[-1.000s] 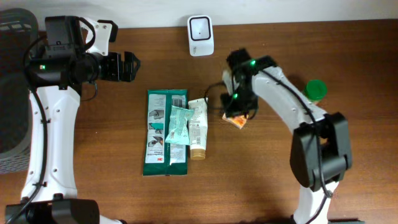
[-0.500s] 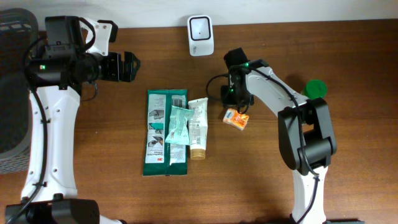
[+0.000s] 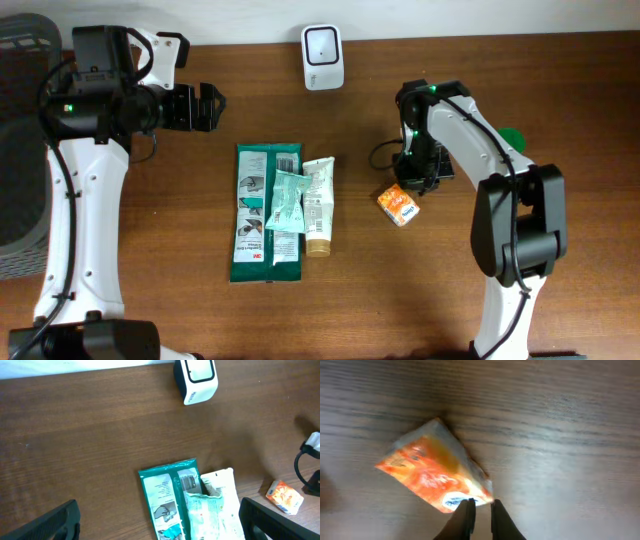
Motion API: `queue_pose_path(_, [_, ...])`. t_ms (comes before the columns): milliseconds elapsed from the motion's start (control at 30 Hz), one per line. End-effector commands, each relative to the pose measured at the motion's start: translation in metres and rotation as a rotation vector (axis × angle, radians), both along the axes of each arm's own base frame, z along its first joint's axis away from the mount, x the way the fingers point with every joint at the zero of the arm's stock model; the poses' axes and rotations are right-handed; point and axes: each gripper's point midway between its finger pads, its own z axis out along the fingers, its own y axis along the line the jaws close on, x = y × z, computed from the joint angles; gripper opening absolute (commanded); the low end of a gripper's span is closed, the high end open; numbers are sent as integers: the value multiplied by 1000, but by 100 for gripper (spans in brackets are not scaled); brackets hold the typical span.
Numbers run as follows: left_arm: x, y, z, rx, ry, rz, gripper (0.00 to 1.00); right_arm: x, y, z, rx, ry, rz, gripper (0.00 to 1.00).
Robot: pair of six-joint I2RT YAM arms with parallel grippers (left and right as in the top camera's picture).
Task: Scan the item barcode
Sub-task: 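Grasp the orange Kleenex pack with the right gripper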
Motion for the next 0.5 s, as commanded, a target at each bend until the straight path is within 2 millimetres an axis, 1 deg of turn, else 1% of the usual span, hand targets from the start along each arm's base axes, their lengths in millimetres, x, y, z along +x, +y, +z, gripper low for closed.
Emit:
queue_pose_path(0, [1, 2, 7, 11, -21, -7, 99, 9, 12, 26, 190, -67, 101, 24])
queue_pose_path(33, [1, 2, 7, 11, -21, -7, 99, 10, 9, 30, 258, -71, 130, 39])
queue_pose_path(67, [1, 2, 7, 11, -21, -7, 99, 11, 1, 29, 314, -73, 123, 49])
queue_pose_path(100, [1, 2, 7, 11, -21, -7, 99, 11, -4, 26, 347, -74, 111, 49])
queue_pose_path(133, [1, 2, 7, 11, -21, -7, 99, 6, -11, 20, 438, -75, 115, 48])
queue_pose_path(200, [1, 2, 7, 11, -21, -7, 99, -5, -4, 16, 568, -77, 175, 47])
queue_pose_path(267, [1, 2, 7, 11, -21, -7, 99, -10, -3, 2, 577, -80, 189, 43])
queue_pose_path(400, [1, 2, 7, 11, -21, -7, 99, -22, 3, -27, 610, -86, 181, 42])
queue_pose_path(433, [1, 2, 7, 11, -21, -7, 99, -23, 3, -31, 610, -89, 181, 42])
queue_pose_path(467, [1, 2, 7, 11, -21, -7, 99, -23, 3, -35, 605, -93, 166, 38])
